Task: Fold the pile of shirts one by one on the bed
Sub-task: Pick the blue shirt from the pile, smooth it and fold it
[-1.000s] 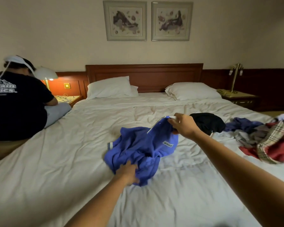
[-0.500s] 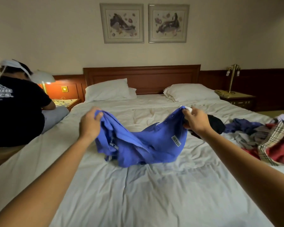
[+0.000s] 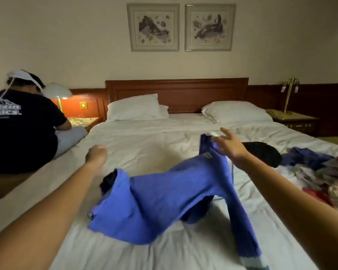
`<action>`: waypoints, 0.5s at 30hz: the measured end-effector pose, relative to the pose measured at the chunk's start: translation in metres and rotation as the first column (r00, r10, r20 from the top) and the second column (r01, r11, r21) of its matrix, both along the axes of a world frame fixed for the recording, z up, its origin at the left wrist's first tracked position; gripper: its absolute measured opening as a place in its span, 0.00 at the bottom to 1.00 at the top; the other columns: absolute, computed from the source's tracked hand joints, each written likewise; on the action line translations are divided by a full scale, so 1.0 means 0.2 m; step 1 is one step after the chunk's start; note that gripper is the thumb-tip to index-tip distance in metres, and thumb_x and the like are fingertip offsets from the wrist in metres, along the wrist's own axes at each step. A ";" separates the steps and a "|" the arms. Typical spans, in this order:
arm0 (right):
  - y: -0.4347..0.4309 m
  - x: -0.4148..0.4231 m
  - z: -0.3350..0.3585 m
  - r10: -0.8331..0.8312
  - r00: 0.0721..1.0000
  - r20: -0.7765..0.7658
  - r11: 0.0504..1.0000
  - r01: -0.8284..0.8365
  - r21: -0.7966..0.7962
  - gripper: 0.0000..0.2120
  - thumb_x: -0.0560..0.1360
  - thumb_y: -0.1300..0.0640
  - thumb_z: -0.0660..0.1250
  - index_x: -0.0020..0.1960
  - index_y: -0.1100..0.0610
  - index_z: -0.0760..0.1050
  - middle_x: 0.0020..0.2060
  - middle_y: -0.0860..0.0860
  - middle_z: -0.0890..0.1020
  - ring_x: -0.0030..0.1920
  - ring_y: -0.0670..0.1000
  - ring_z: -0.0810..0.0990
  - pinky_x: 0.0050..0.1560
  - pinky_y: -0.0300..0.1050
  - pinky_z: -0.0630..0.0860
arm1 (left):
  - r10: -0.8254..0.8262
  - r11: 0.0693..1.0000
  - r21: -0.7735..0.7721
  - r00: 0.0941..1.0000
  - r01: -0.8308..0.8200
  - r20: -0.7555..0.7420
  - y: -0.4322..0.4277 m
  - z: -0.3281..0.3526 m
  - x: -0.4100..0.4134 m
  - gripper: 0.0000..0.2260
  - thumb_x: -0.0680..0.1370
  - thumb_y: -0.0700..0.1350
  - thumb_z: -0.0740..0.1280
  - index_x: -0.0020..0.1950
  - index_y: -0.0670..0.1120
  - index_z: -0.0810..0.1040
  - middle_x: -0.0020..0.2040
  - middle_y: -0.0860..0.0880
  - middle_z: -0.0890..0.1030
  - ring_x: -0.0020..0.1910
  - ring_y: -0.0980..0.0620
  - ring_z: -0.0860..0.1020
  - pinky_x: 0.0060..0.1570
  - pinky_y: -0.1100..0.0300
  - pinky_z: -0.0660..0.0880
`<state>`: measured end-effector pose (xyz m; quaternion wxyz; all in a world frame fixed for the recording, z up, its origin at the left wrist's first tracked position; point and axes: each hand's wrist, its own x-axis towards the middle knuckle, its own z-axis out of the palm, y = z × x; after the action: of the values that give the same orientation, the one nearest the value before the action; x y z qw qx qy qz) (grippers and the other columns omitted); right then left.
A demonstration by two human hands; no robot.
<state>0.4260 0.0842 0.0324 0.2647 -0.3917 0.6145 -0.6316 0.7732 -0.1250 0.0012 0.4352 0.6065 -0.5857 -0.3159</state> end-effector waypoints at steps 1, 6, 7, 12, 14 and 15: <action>0.02 0.01 -0.13 0.025 0.983 -0.182 0.995 -0.008 0.097 0.29 0.79 0.58 0.68 0.77 0.53 0.62 0.68 0.59 0.72 0.60 0.52 0.77 0.56 0.43 0.73 | -0.036 0.997 -0.064 0.999 0.036 0.002 0.06 -0.09 -0.03 0.13 0.81 0.39 0.62 0.65 0.43 0.78 0.64 0.41 0.79 0.60 0.42 0.76 0.53 0.56 0.71; 0.21 0.16 -0.83 0.624 0.591 -0.511 0.700 -0.132 0.702 0.44 0.70 0.30 0.68 0.79 0.40 0.53 0.78 0.45 0.60 0.77 0.49 0.60 0.72 0.42 0.61 | -0.819 0.561 0.291 0.468 0.775 0.332 0.53 -0.61 -0.23 0.21 0.73 0.61 0.73 0.63 0.59 0.76 0.62 0.61 0.76 0.61 0.62 0.74 0.61 0.63 0.70; 0.24 0.17 -0.93 0.667 0.492 -0.559 0.663 -0.049 0.747 0.45 0.69 0.29 0.66 0.79 0.38 0.50 0.79 0.46 0.56 0.78 0.50 0.58 0.74 0.48 0.60 | -0.826 0.497 0.389 0.286 0.776 0.486 0.59 -0.67 -0.25 0.29 0.69 0.67 0.72 0.67 0.61 0.72 0.64 0.63 0.72 0.62 0.62 0.73 0.62 0.61 0.70; 0.31 0.05 -0.95 0.444 0.340 -0.829 0.808 0.249 0.535 0.16 0.79 0.52 0.60 0.66 0.52 0.72 0.64 0.51 0.78 0.63 0.54 0.76 0.59 0.48 0.72 | -0.578 0.603 0.148 0.302 0.784 0.758 0.63 -0.73 -0.25 0.07 0.78 0.47 0.65 0.43 0.49 0.69 0.44 0.56 0.70 0.46 0.46 0.77 0.45 0.51 0.71; 0.33 -0.01 -0.90 0.439 0.303 -0.846 0.785 0.328 0.525 0.11 0.77 0.55 0.61 0.59 0.54 0.74 0.59 0.52 0.80 0.58 0.57 0.78 0.53 0.49 0.73 | -0.555 0.647 0.042 0.432 0.761 0.711 0.61 -0.66 -0.23 0.08 0.79 0.42 0.63 0.41 0.45 0.70 0.39 0.52 0.74 0.42 0.44 0.76 0.45 0.47 0.72; 0.35 -0.02 -0.88 0.410 0.332 -0.850 0.789 0.339 0.513 0.10 0.77 0.55 0.62 0.57 0.54 0.74 0.57 0.53 0.80 0.57 0.59 0.78 0.51 0.49 0.73 | -0.521 0.682 -0.033 0.517 0.731 0.679 0.59 -0.62 -0.21 0.06 0.79 0.40 0.63 0.42 0.43 0.73 0.38 0.48 0.77 0.41 0.43 0.76 0.45 0.48 0.72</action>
<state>0.4214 0.1535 -0.1433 -0.0149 -0.5870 0.8084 -0.0414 0.7319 -0.0065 -0.1235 0.1614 0.3396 -0.9165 -0.1368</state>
